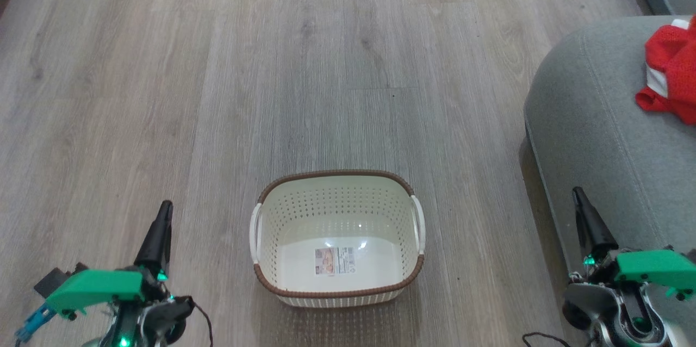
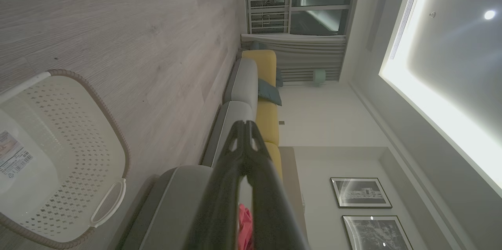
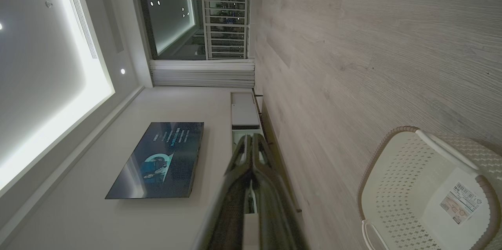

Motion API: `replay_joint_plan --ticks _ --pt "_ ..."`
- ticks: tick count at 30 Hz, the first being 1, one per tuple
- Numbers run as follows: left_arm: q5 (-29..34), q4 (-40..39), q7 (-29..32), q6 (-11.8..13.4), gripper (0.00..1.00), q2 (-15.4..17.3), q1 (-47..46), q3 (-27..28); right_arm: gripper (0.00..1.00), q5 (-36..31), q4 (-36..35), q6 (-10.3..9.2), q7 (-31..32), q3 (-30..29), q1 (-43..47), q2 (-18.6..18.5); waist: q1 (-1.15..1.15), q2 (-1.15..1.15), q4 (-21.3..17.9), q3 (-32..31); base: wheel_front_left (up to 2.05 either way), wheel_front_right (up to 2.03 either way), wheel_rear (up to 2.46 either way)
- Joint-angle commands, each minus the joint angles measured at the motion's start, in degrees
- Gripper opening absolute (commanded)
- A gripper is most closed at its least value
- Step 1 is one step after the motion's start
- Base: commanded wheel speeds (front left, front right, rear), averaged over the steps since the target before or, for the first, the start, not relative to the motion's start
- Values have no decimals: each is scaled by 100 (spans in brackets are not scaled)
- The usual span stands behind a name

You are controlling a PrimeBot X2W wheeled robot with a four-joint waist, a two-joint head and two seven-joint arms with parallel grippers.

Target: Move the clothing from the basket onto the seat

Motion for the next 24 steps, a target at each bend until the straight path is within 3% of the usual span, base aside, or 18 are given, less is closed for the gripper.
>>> replay_joint_plan --ticks 1,24 --pt "-32 -194 44 -53 0 55 -240 204 0 32 -222 -1 18 100 -269 -9 0 0 0 0 0 0 0" --pt "-33 -195 44 -53 0 55 -240 204 0 32 -222 -1 18 101 -269 -9 0 0 0 0 0 0 0"
